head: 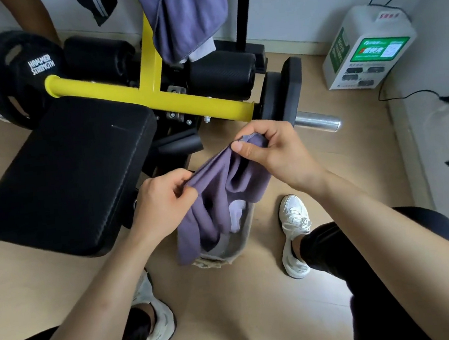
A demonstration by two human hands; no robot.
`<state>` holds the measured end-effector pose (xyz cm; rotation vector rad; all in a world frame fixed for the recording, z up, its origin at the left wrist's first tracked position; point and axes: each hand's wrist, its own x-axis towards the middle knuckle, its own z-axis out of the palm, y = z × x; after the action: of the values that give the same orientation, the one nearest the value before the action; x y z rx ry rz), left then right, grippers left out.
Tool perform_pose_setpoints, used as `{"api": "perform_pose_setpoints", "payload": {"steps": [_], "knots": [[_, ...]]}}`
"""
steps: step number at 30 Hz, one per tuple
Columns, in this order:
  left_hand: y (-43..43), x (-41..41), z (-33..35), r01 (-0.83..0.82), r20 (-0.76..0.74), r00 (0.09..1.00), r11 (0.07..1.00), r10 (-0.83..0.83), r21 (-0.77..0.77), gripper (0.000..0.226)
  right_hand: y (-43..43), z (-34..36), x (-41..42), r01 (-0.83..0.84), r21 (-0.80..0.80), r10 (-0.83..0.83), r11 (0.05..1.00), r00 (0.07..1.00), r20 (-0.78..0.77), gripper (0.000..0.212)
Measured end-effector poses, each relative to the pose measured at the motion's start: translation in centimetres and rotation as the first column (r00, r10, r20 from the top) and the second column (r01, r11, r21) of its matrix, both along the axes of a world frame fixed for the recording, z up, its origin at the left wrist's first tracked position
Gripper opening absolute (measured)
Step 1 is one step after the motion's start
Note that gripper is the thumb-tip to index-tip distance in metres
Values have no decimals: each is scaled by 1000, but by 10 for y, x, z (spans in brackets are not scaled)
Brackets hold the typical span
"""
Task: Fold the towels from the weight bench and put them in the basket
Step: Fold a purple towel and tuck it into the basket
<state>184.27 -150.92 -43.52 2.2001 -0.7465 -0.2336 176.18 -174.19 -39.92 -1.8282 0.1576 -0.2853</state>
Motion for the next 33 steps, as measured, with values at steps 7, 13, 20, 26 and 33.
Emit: {"api": "perform_pose_setpoints", "payload": {"steps": [7, 13, 20, 26, 33], "knots": [[3, 3, -14, -54, -129, 990, 998, 56, 20, 9, -34, 5, 0, 377, 129, -384, 917, 923, 28, 10], [4, 3, -20, -120, -310, 946, 989, 90, -80, 12, -50, -2, 2, 617, 107, -619, 780, 785, -16, 13], [-11, -8, 3, -177, -323, 942, 952, 91, -250, 15, -40, -21, 3, 378, -171, -407, 910, 895, -181, 16], [-17, -13, 8, 57, -246, 963, 973, -113, -224, 17, 8, -23, -1, -278, -40, 264, 960, 941, -211, 23], [0, -3, 10, 33, -282, 955, 982, -86, -187, 20, 13, -23, 6, -254, -56, 237, 965, 946, -220, 12]]}}
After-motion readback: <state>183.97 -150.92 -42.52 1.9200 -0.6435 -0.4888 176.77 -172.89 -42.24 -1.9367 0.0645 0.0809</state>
